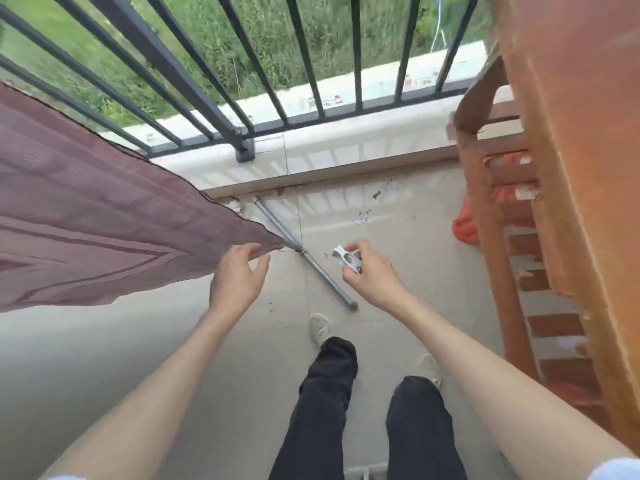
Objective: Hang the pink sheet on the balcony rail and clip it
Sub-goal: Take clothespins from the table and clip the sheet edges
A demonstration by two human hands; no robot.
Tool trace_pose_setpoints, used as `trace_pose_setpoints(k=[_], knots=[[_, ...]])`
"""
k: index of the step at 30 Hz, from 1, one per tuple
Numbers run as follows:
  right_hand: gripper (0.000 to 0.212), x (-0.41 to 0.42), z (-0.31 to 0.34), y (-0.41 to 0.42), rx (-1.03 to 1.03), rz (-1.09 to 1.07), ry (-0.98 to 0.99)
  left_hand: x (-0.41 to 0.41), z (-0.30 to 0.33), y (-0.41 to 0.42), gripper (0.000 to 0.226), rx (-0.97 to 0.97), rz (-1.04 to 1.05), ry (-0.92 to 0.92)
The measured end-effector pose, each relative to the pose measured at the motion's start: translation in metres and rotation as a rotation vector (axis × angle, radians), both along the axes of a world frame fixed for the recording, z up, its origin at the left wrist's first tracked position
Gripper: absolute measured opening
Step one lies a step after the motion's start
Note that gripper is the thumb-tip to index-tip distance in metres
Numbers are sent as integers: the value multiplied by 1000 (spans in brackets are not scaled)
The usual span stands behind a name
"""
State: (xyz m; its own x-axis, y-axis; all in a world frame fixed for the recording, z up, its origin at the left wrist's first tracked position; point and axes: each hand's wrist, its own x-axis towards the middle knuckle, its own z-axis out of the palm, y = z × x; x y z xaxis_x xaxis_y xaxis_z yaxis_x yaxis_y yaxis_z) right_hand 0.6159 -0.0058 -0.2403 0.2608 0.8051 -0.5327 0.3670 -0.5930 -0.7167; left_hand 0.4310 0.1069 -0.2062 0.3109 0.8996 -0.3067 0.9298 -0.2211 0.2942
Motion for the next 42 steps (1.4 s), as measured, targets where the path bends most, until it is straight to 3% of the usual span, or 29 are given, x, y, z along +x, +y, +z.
trace_pose_setpoints(k=[3,7,11,14,17,20,24,31,38,42], knots=[[42,-20,-47,48,1,13,65,-1,-44,27,39,-157,371,-159],[42,-32,-107,92,3,81,124,7,-105,43,57,-234,664,-277],[30,-30,-161,130,17,123,211,15,-156,64,78,-151,861,-384],[16,-28,-197,159,66,175,279,18,-181,72,55,50,1005,-491],[7,-29,-228,186,141,242,348,11,-202,66,20,296,934,-509],[14,-35,-250,214,228,253,438,-7,-225,55,1,421,819,-546],[14,-47,-262,243,336,359,519,-29,-251,45,2,544,850,-571],[22,-61,-289,259,345,669,415,-34,-287,25,11,621,937,-535],[23,-58,-315,258,195,622,374,-14,-321,23,20,509,976,-519],[35,-65,-334,263,90,628,409,-14,-335,29,8,486,1072,-533]])
